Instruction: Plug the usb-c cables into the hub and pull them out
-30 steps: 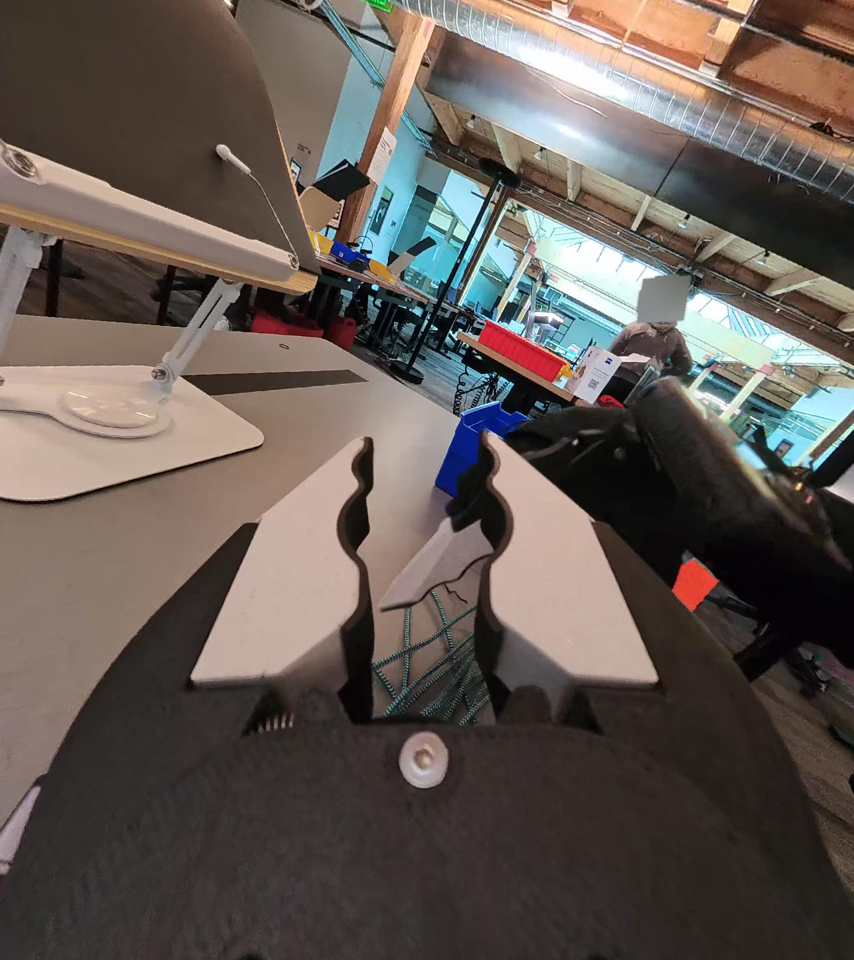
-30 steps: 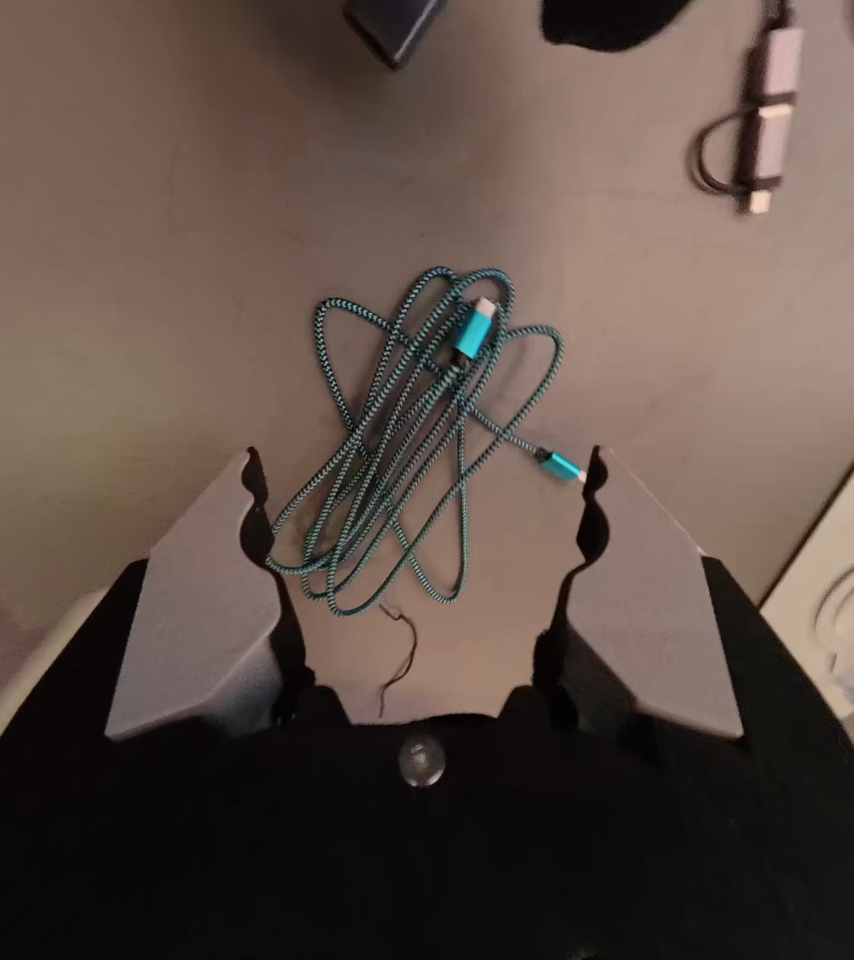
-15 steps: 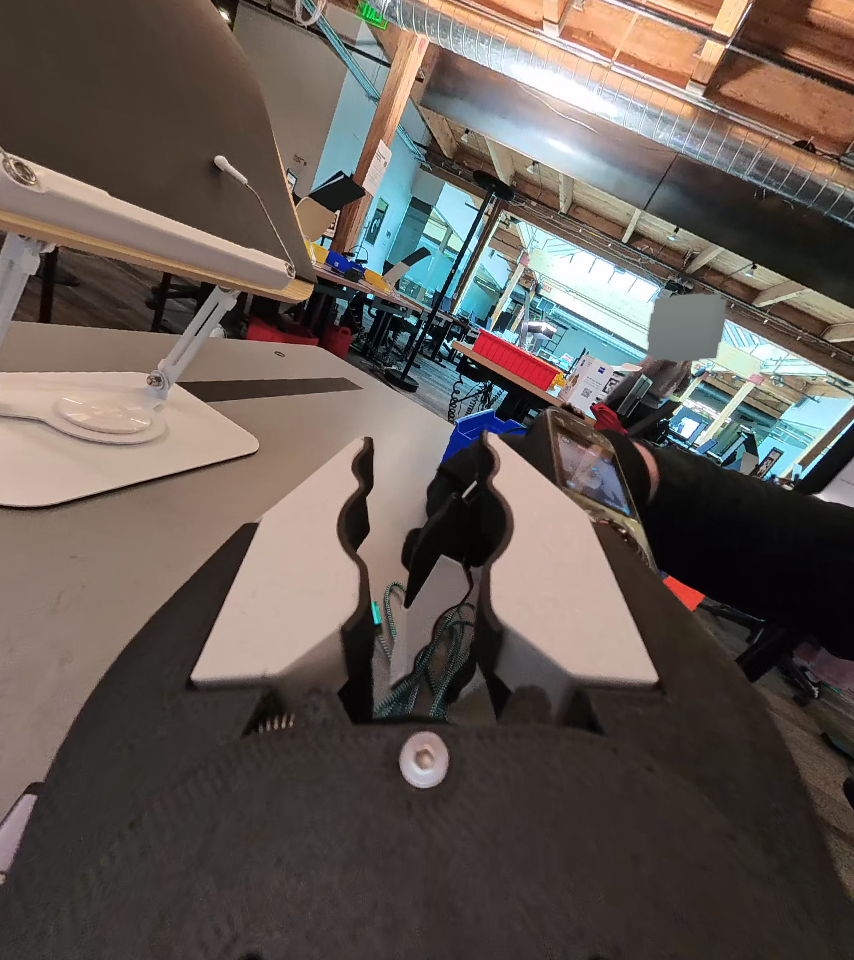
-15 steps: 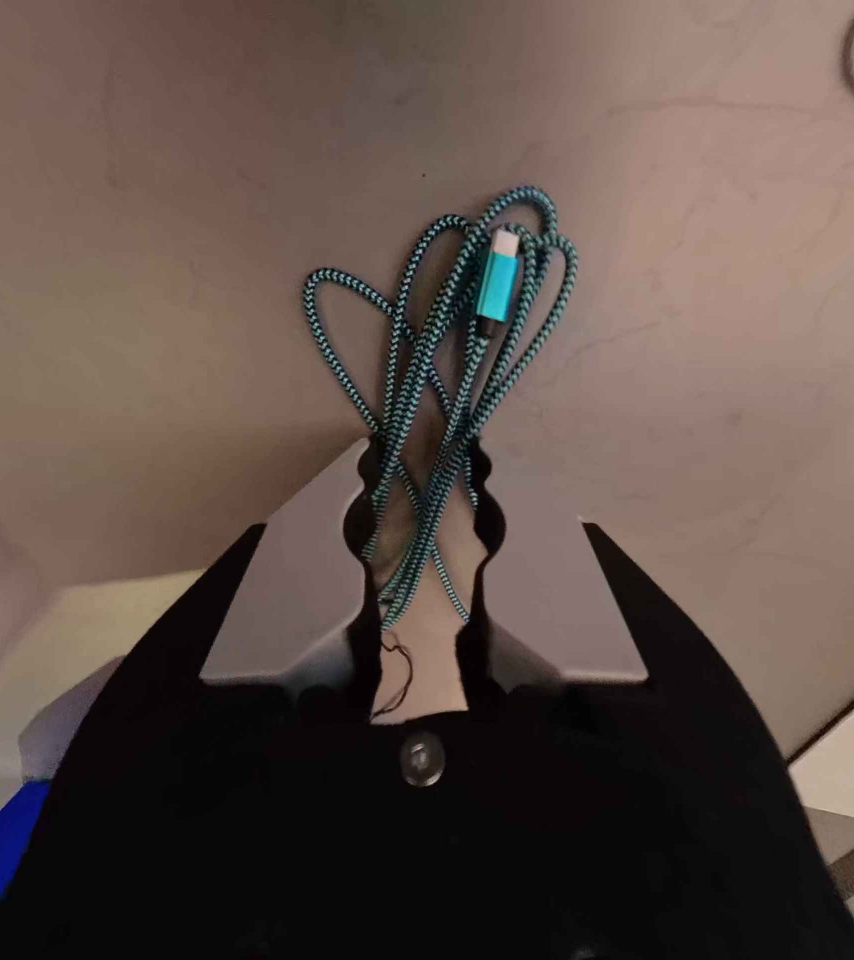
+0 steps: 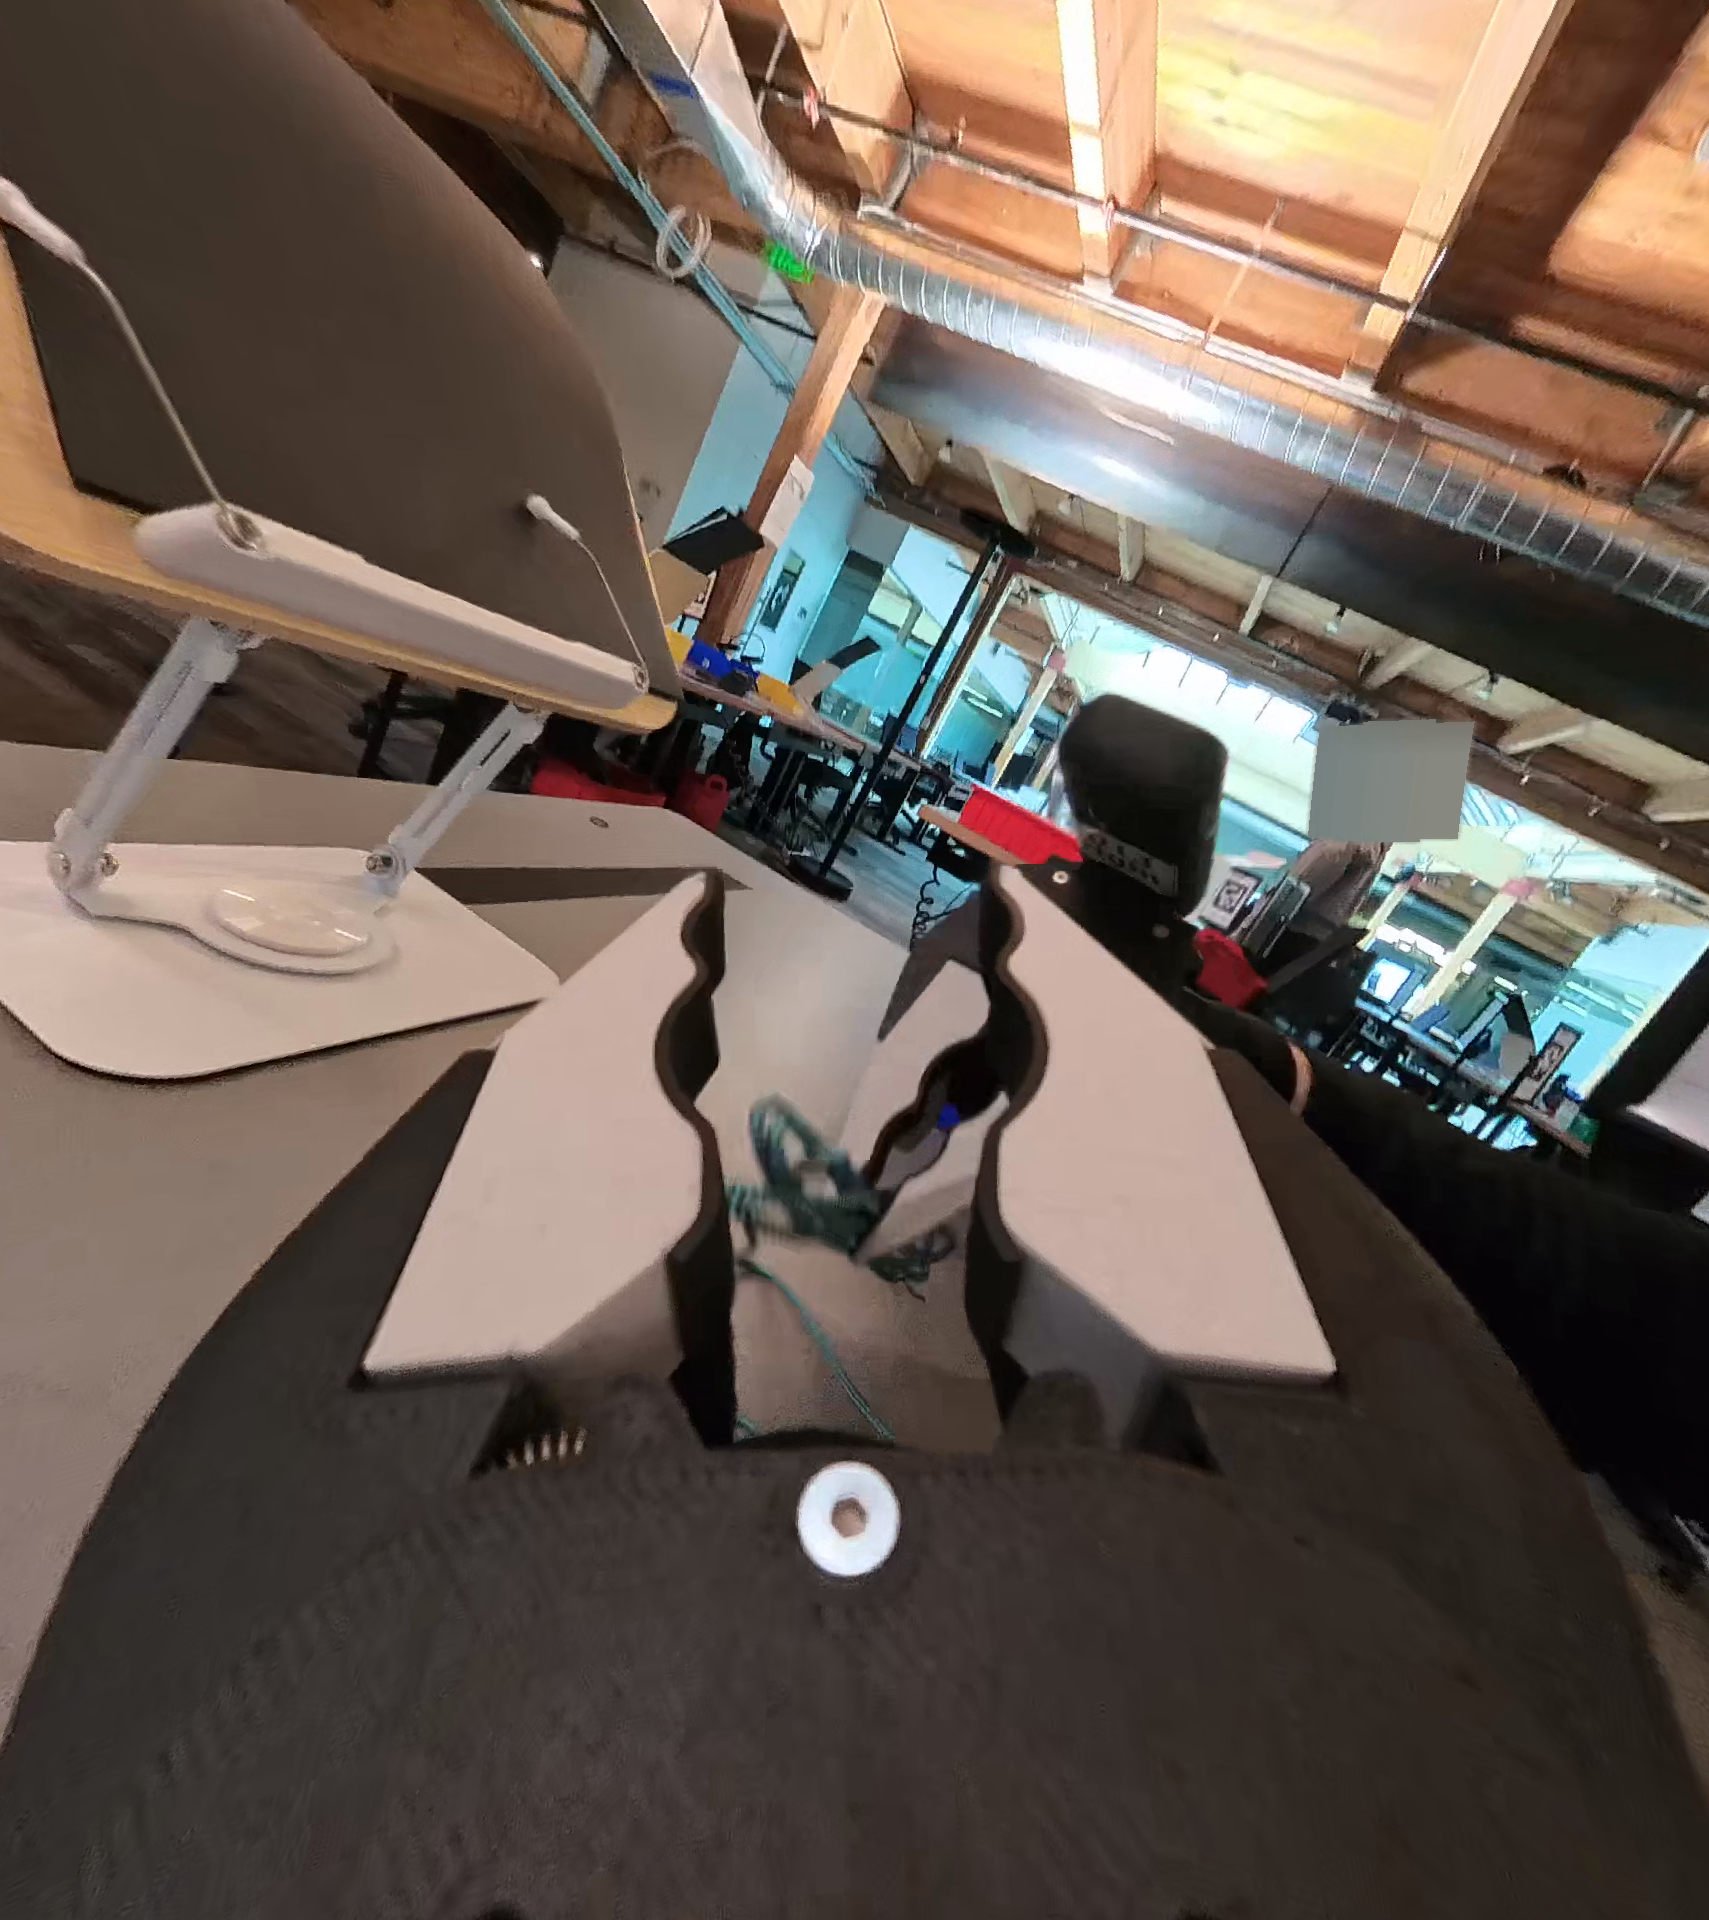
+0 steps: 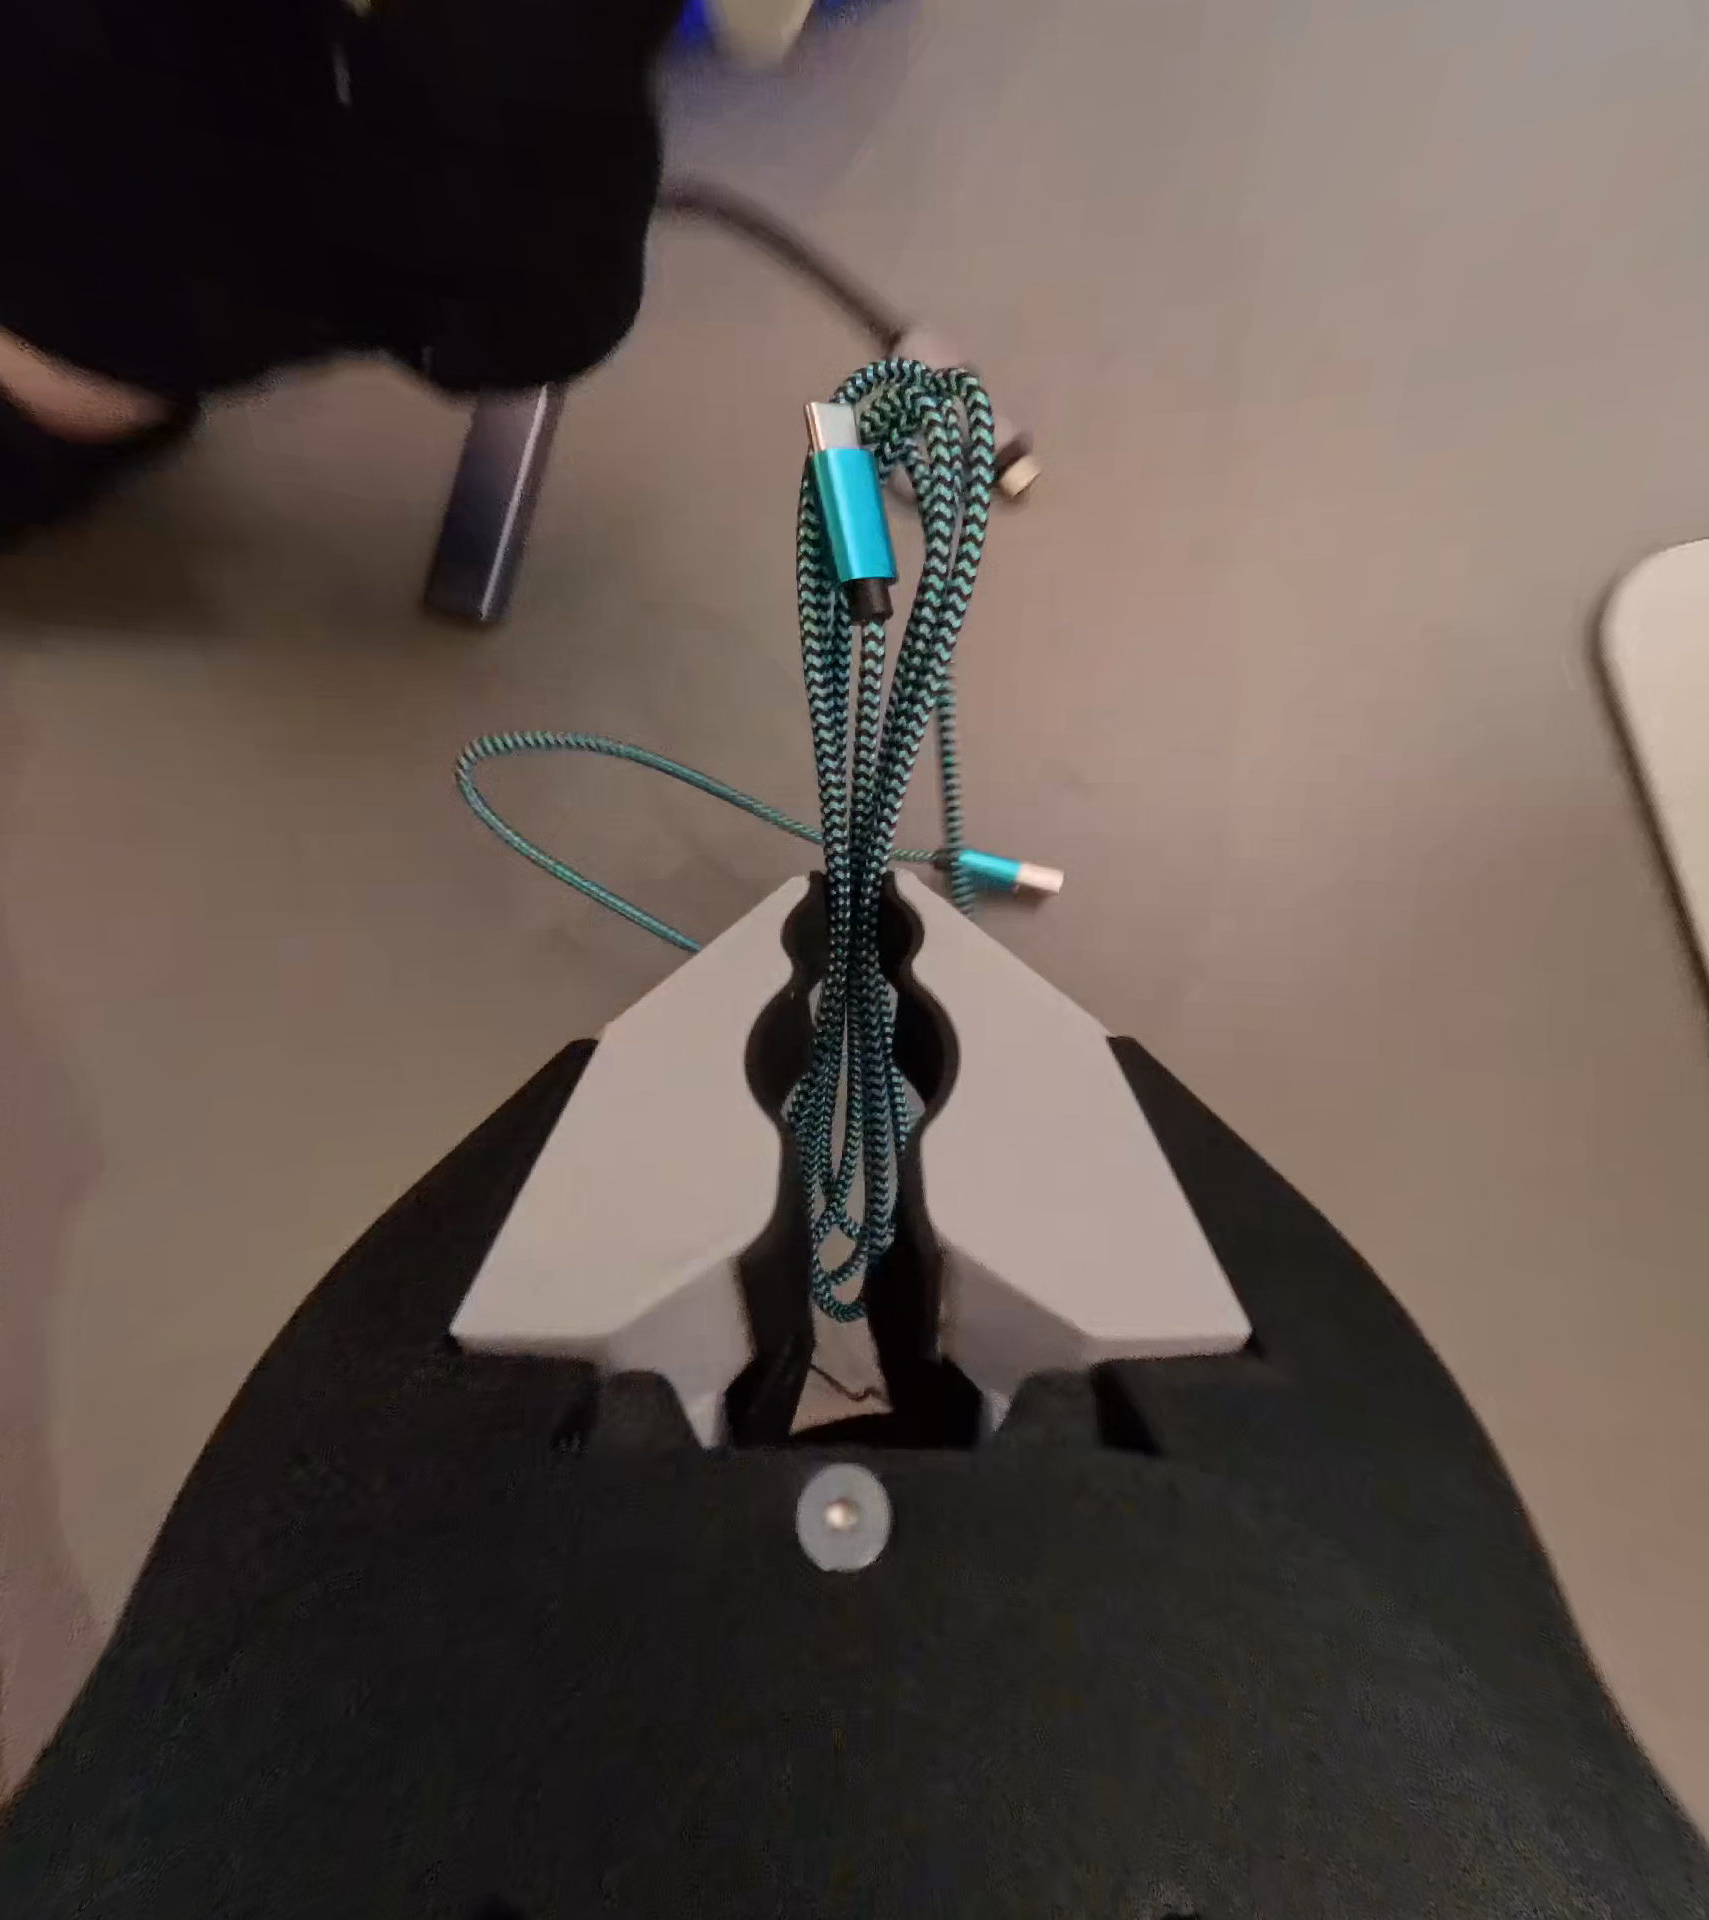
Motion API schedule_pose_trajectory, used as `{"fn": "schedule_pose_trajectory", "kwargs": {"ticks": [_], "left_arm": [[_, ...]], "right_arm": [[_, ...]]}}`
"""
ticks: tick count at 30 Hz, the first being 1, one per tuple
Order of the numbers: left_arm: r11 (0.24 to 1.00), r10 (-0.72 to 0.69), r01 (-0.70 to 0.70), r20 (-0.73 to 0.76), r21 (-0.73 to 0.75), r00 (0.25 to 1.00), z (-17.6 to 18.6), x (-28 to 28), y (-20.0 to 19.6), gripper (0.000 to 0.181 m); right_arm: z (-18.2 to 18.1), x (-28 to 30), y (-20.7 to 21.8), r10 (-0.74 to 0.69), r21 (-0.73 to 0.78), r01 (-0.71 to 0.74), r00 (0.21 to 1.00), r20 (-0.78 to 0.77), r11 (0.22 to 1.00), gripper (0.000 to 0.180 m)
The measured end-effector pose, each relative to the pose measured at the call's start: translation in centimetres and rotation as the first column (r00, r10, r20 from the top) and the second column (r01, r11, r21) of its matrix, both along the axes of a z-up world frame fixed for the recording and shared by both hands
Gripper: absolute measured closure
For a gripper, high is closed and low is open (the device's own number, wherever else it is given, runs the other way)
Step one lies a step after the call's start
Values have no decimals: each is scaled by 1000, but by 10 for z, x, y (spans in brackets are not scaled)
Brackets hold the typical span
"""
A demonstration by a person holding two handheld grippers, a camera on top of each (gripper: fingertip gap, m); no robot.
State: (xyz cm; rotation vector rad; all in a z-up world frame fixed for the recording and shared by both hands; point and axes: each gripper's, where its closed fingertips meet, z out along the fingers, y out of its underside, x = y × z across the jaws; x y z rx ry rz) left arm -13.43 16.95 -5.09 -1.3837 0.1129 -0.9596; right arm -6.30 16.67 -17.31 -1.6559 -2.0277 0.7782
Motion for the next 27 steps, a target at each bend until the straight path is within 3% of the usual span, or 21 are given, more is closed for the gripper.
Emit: {"fn": "schedule_pose_trajectory", "kwargs": {"ticks": [6,10,13,16,23,27], "left_arm": [[990,-115,115,6,-78,993,-14,23,4,118],[984,-161,157,-40,-83,986,-18,42,3,113],[972,-227,228,34,-53,973,-11,54,-2,115],[976,-215,216,69,-11,974,-3,50,-5,138],[966,-254,258,116,-15,960,-4,47,-8,173],[972,-227,231,106,-32,968,-7,40,-6,179]], "right_arm": [[51,-4,12,-151,-146,115,952,-266,983,174],[71,-12,7,-191,-170,138,916,-353,976,173],[73,-21,-9,-155,-156,106,925,-347,982,175],[71,-30,-20,-120,-135,79,938,-324,988,174],[71,-44,-31,-115,-128,80,947,-299,989,173],[72,-50,-32,-138,-129,102,942,-306,986,174]]}}
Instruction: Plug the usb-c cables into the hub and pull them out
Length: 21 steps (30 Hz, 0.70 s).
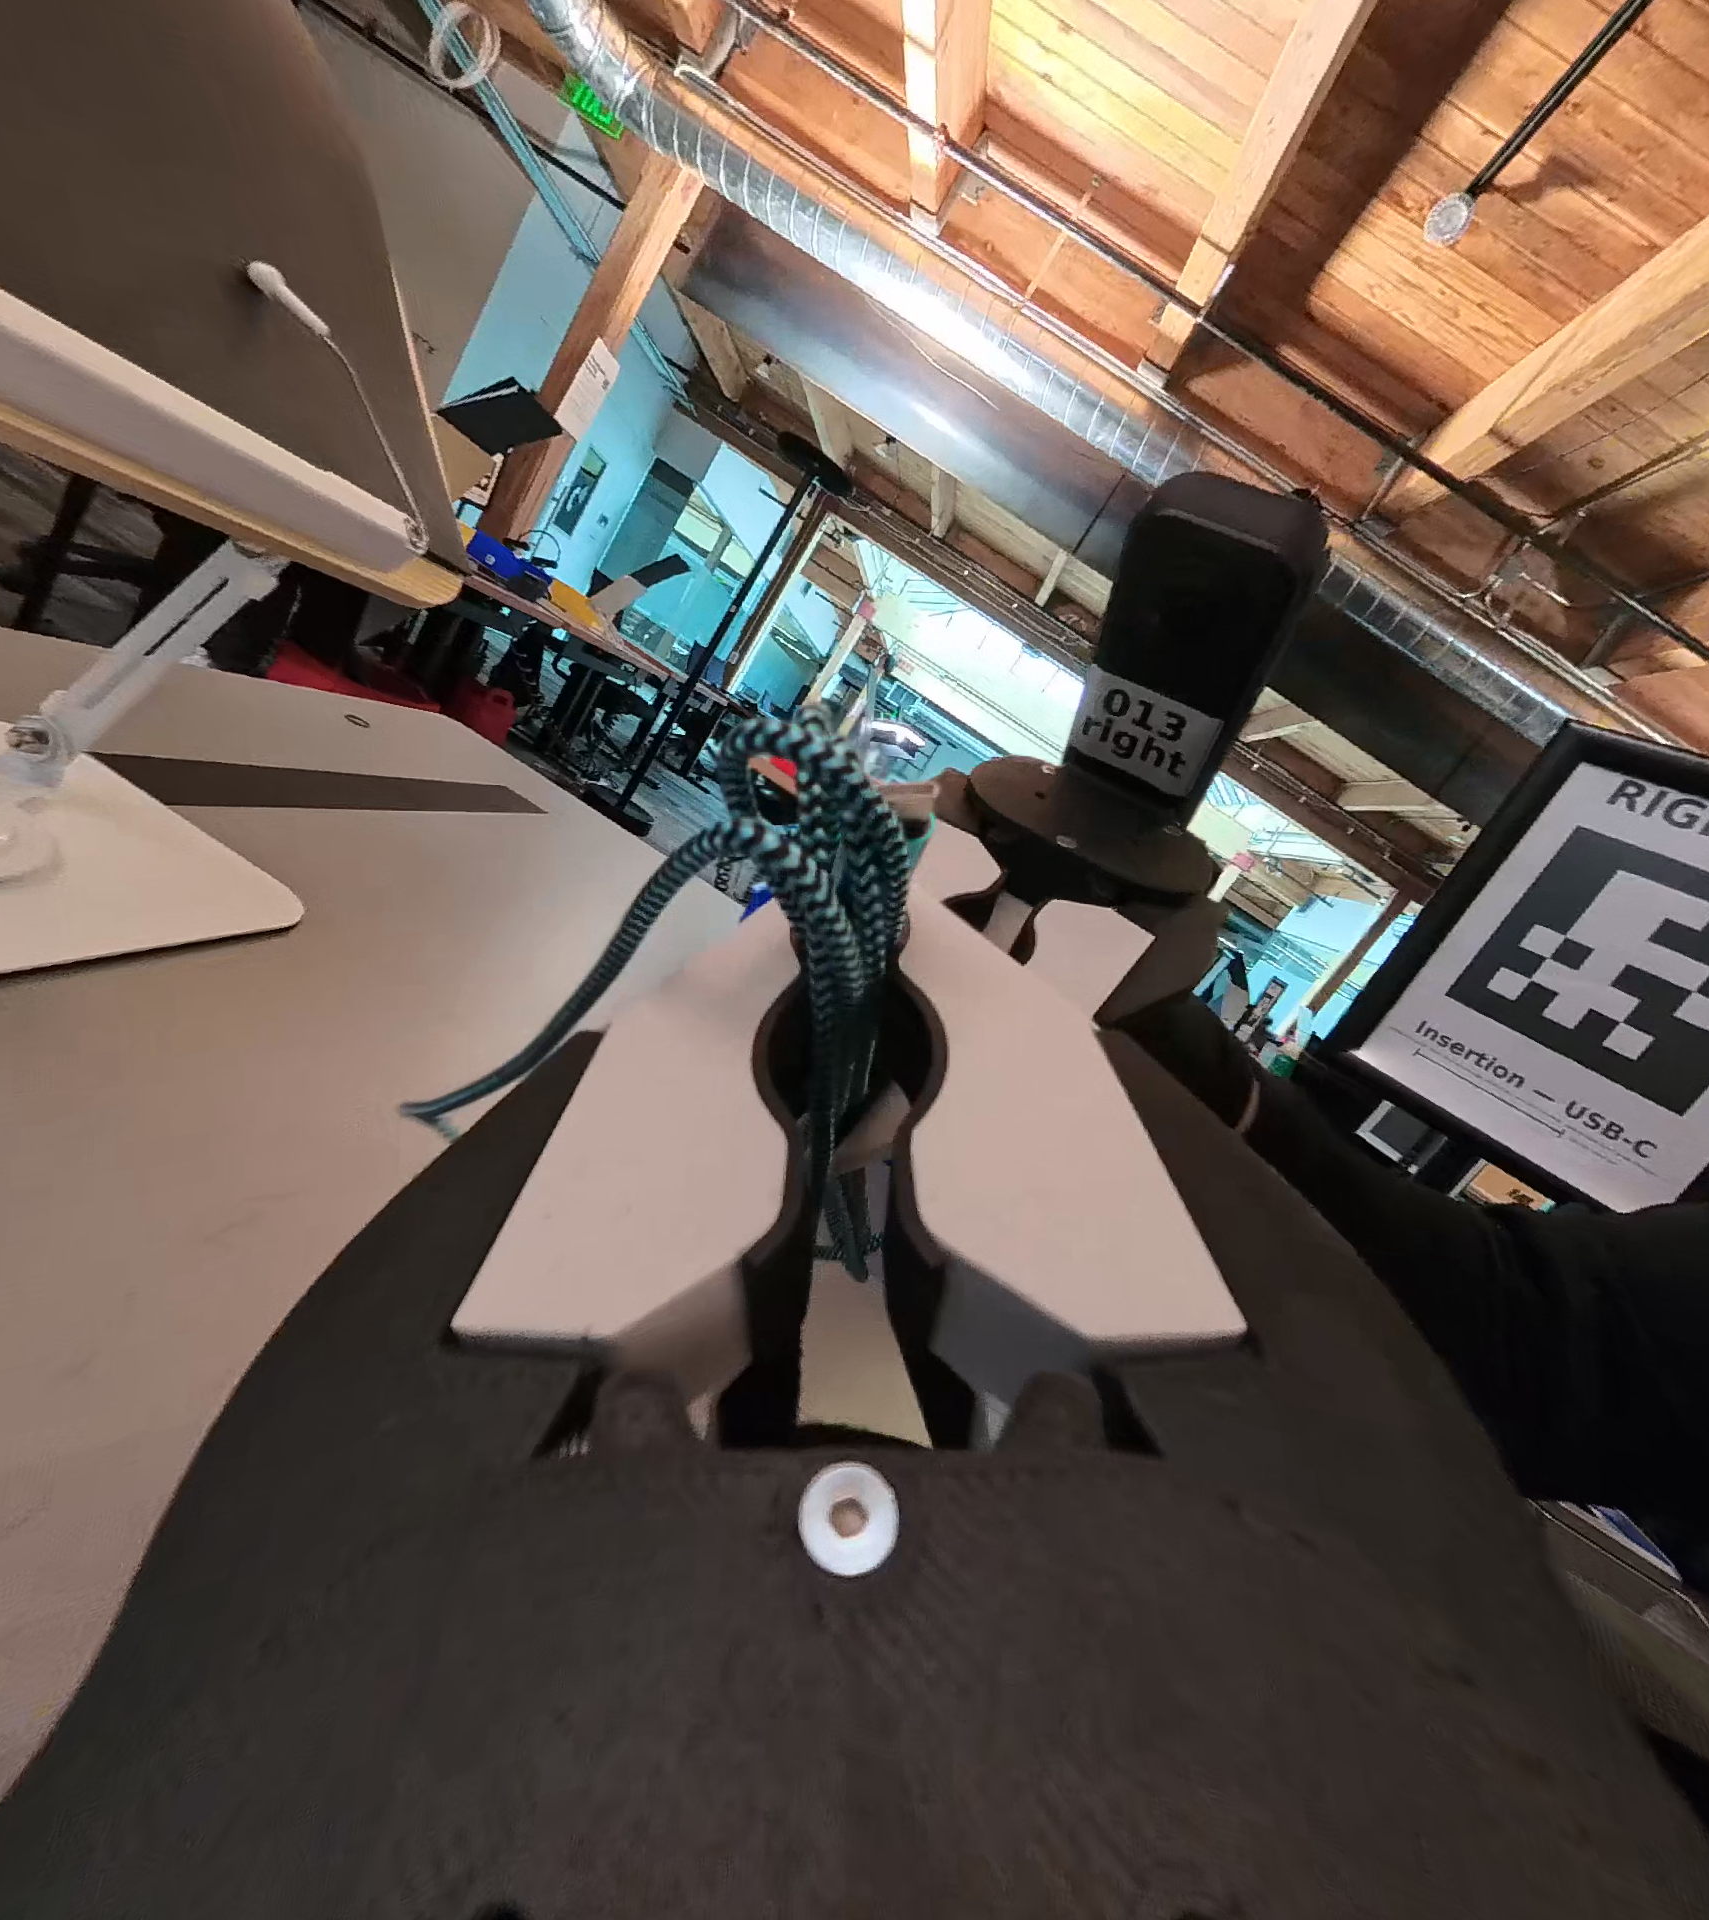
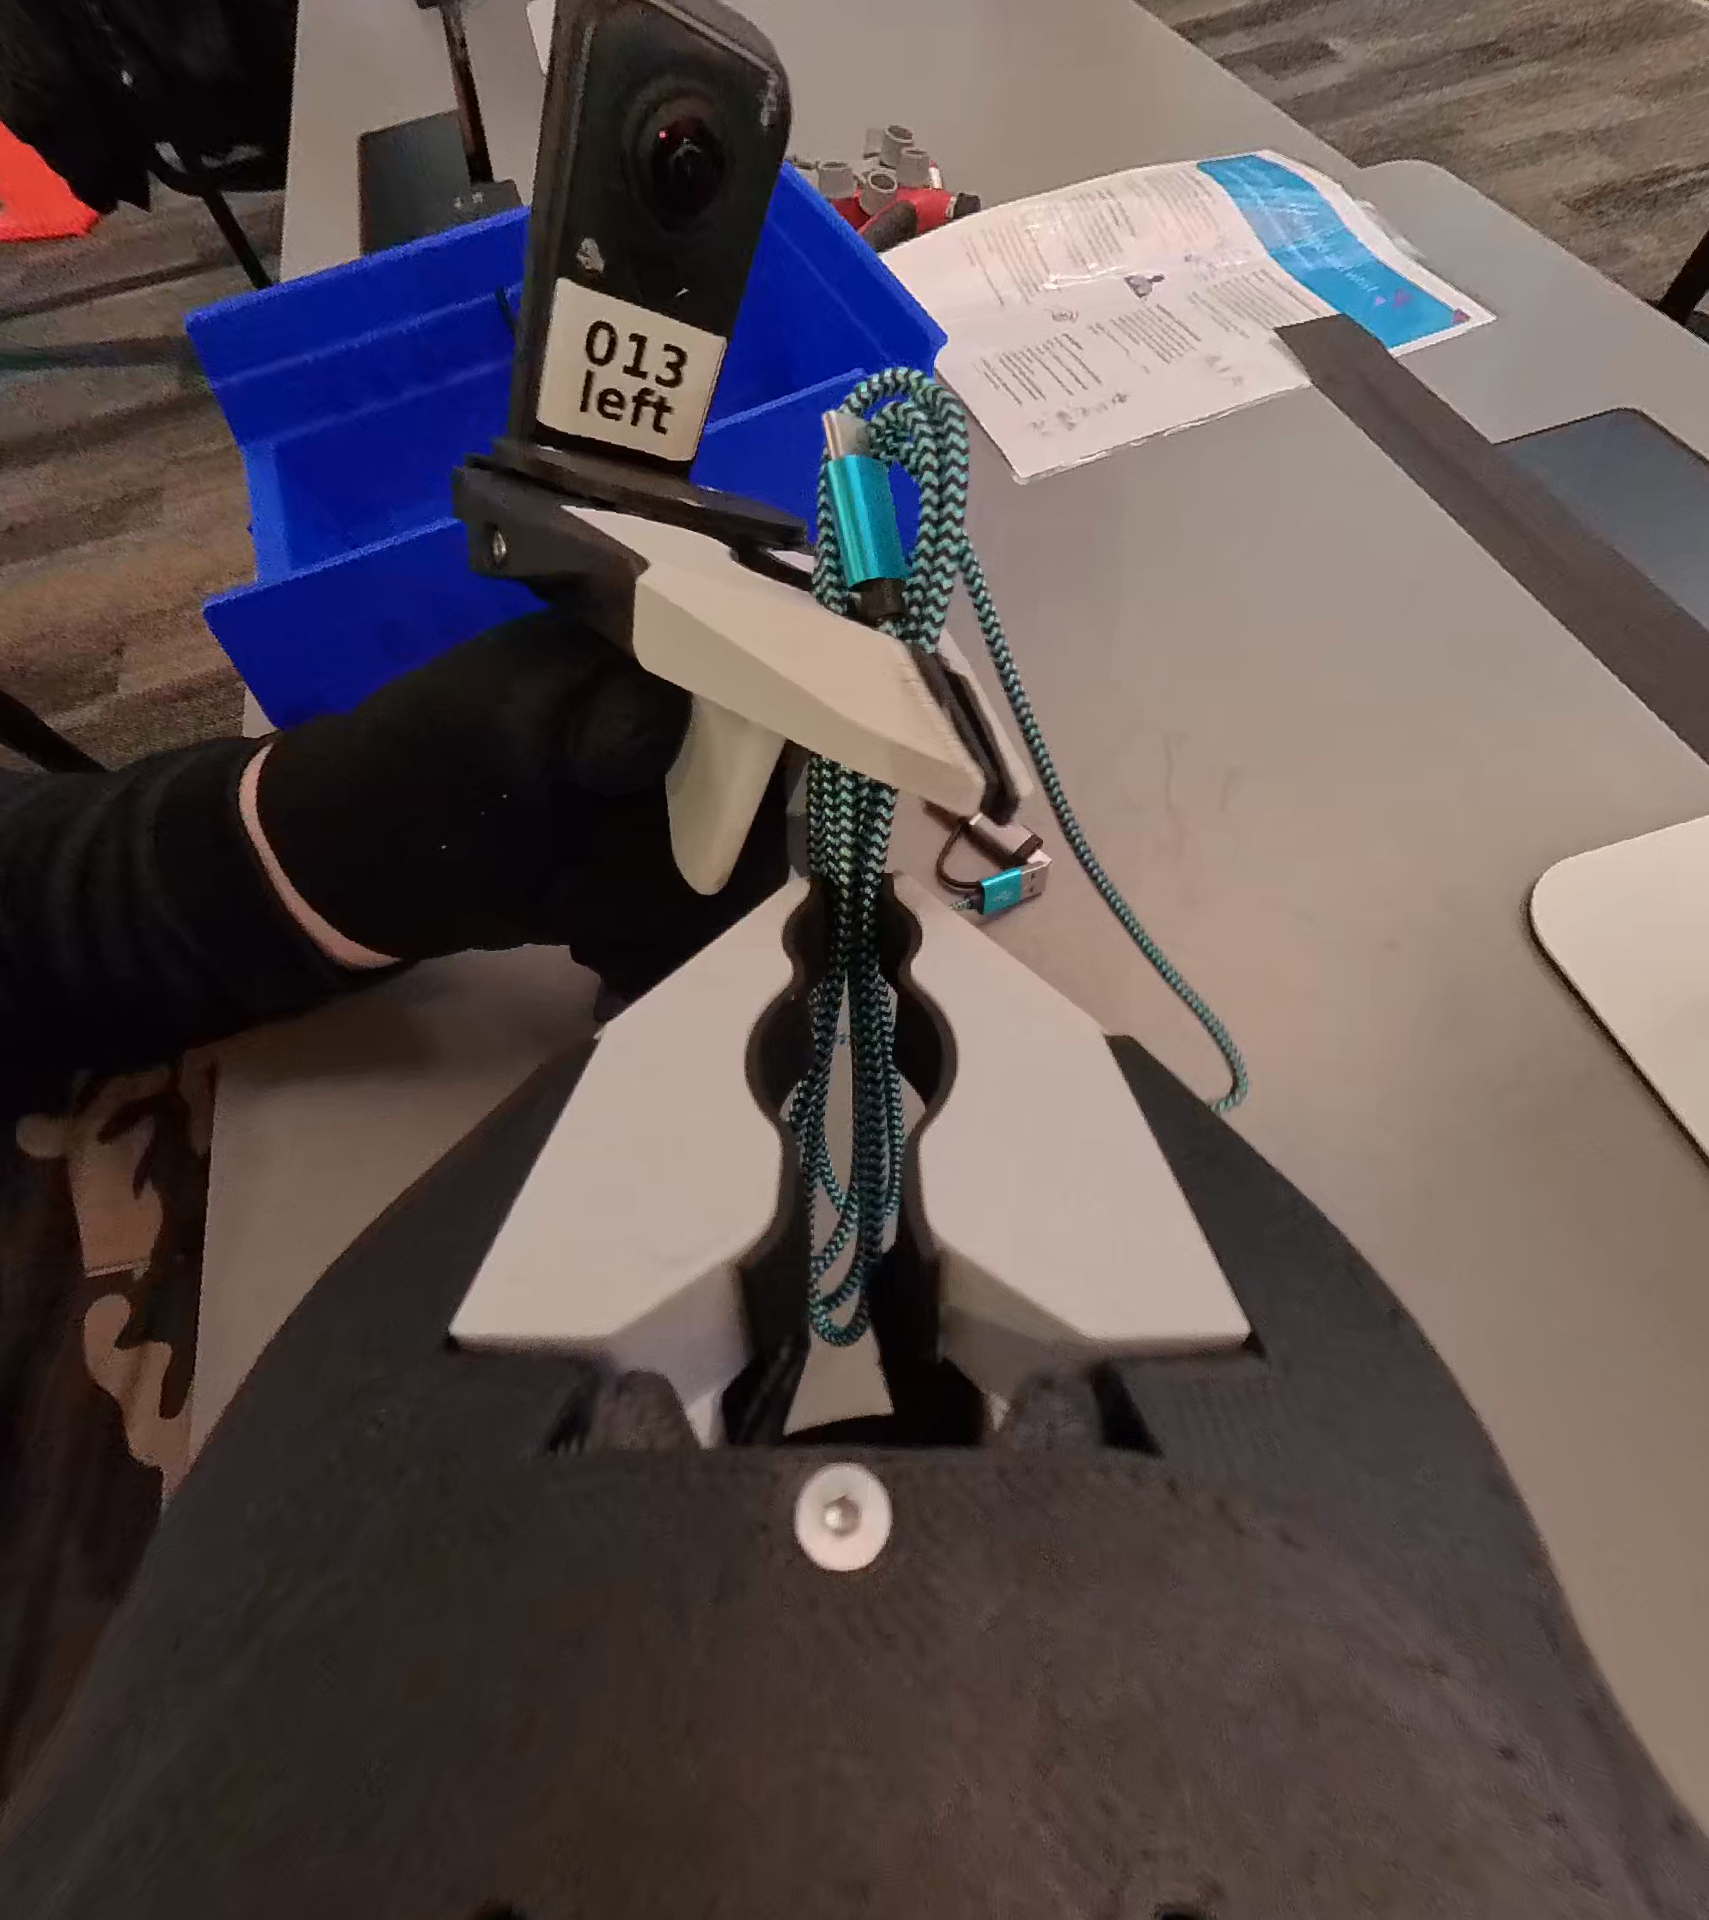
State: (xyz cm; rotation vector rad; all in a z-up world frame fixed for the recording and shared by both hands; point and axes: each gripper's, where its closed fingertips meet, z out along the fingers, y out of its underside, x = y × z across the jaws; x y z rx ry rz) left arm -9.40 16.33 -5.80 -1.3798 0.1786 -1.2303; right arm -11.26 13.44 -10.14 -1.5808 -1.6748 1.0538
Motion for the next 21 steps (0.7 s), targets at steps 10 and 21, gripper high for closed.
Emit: {"fn": "schedule_pose_trajectory", "kwargs": {"ticks": [10,21], "left_arm": [[996,-84,85,-35,12,996,2,10,-10,180],[994,-107,106,-152,-15,983,-9,19,-12,180]], "right_arm": [[-8,1,7,-2,147,-9,997,73,989,68],[-37,-5,-24,240,-70,-234,967,88,970,169]]}}
